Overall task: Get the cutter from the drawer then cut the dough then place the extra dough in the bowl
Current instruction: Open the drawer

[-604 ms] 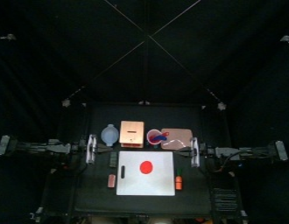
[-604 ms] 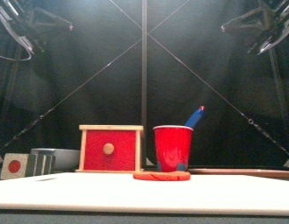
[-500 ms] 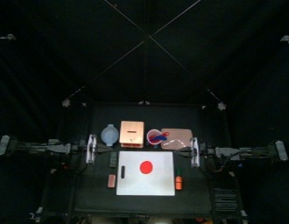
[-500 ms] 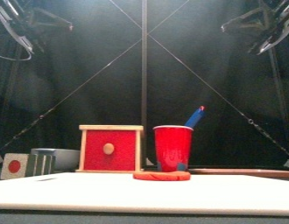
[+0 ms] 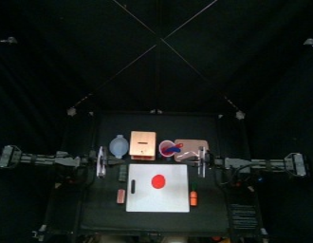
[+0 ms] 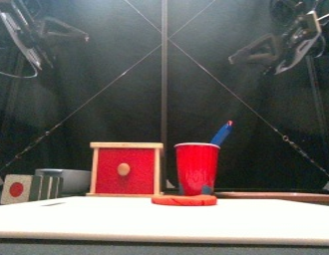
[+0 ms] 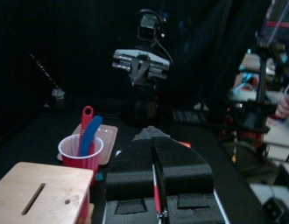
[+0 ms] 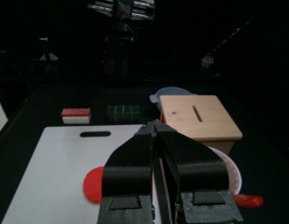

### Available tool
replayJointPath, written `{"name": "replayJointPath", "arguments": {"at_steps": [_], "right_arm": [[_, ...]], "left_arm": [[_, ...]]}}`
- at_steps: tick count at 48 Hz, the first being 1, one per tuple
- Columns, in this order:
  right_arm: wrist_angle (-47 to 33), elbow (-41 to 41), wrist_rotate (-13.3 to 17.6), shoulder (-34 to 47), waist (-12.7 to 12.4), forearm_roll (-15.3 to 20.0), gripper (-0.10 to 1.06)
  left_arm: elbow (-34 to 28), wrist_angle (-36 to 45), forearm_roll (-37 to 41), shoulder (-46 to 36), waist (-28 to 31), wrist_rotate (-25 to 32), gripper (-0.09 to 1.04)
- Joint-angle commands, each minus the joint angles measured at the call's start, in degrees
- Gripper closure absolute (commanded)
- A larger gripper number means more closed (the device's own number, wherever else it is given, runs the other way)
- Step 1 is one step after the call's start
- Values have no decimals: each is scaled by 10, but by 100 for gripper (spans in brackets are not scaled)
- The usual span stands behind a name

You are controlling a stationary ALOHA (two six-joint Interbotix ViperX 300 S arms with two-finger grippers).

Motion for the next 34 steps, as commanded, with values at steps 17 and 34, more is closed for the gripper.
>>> {"name": "replayJointPath", "arguments": {"at_steps": [17, 34], "right_arm": [[-118, -175, -3, 282, -82, -60, 88], [-120, -326, -2, 451, -93, -101, 88]], "left_arm": [[-28, -110, -213, 184, -47, -13, 85], [-83, -146, -308, 323, -63, -16, 71]]}}
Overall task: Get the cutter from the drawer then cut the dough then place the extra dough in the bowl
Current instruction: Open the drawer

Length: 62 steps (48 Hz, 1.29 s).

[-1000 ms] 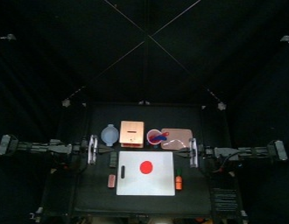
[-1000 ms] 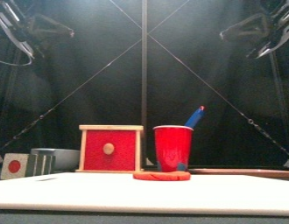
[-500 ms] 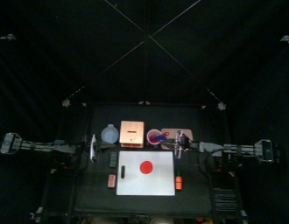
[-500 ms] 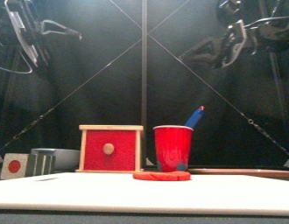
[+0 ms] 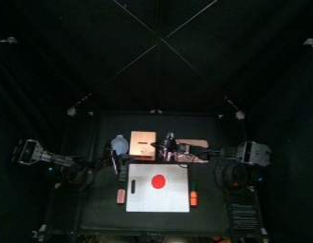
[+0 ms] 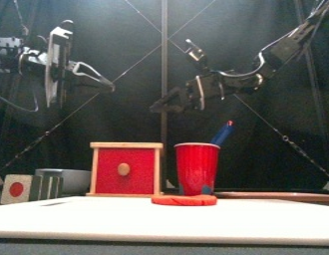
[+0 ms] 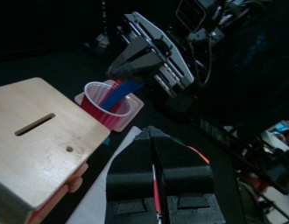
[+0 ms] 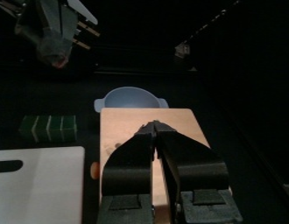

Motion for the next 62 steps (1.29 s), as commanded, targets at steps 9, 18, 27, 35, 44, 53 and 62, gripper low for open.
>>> {"name": "replayJointPath", "arguments": {"at_steps": [9, 18, 27, 35, 44, 53, 62], "right_arm": [[3, -105, 0, 79, -6, -11, 88], [39, -136, 0, 107, -9, -12, 88], [77, -149, -1, 121, -8, -12, 88], [84, -147, -1, 129, -5, -12, 88], [90, -148, -2, 129, -4, -15, 88], [95, -153, 0, 129, 1, -27, 88], [96, -155, 0, 129, 2, -31, 88]], "left_arm": [[-47, -6, -19, 73, -4, -33, 66], [-47, -6, -24, 91, -4, -45, 58], [-52, -6, -40, 97, -4, -54, 55], [-56, -4, -35, 109, -5, -62, 40], [-75, 4, -85, 120, -5, -123, 16], [-75, 17, -155, 142, -5, -216, 15], [-88, 29, -133, 179, -5, -270, 15]]}}
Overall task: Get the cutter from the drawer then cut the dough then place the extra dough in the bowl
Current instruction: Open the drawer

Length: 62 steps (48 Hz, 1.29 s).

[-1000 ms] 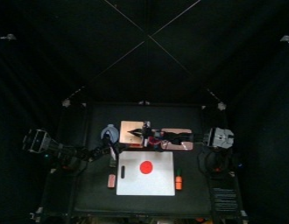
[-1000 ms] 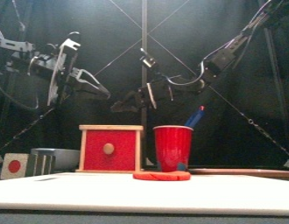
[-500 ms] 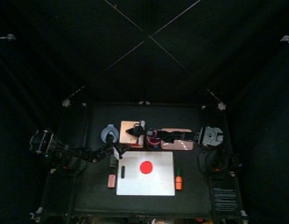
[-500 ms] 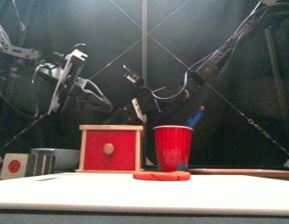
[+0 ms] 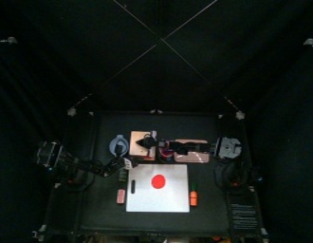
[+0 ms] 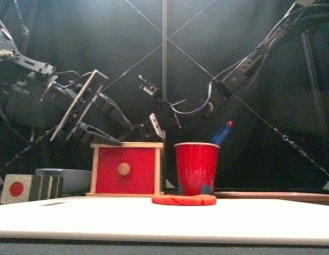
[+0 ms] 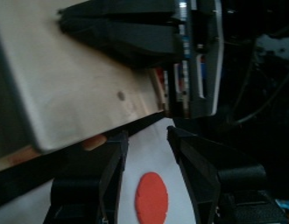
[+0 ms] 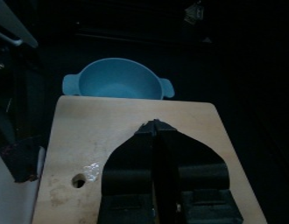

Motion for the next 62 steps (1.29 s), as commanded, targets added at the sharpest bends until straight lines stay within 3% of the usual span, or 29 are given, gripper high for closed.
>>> {"name": "replayJointPath", "arguments": {"at_steps": [1, 25, 62], "right_arm": [[0, -7, 2, -10, 2, -1, 88], [0, -6, 2, -10, 5, -1, 88], [0, -14, 4, 0, 13, 0, 88]], "left_arm": [[-20, 4, 15, 17, -1, -18, 15], [-8, 6, 3, 36, 4, -29, 14], [-44, 6, -49, 72, 25, -22, 14]]}}
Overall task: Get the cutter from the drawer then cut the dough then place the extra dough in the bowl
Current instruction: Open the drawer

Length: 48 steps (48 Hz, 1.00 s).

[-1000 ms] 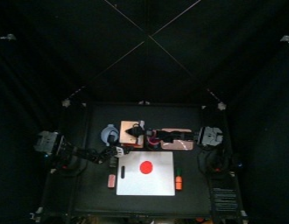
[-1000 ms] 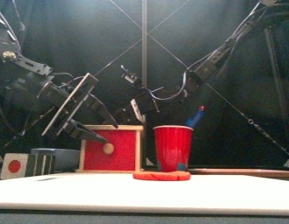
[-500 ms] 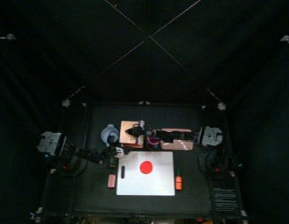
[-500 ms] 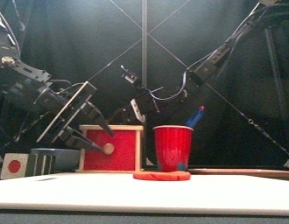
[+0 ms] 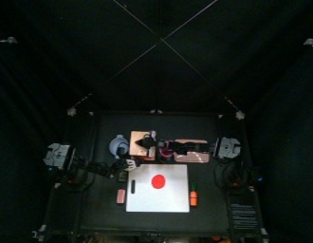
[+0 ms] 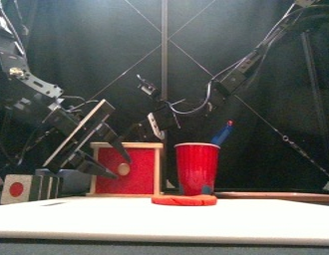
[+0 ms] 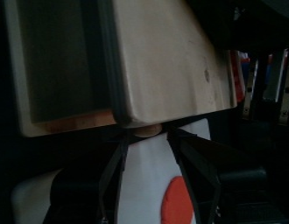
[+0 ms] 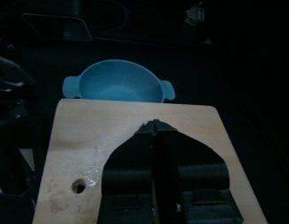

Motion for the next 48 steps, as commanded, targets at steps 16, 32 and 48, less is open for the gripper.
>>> {"name": "replayJointPath", "arguments": {"at_steps": [16, 32, 48], "right_arm": [[2, -8, -1, -8, 6, 1, 88], [2, -4, 0, -8, 7, 3, 88], [2, -3, 0, -8, 7, 4, 88]], "left_arm": [[-29, -2, 13, 18, 25, 4, 15], [-28, -2, 20, 18, 25, 10, 23], [-31, -2, 30, 20, 14, 7, 31]]}}
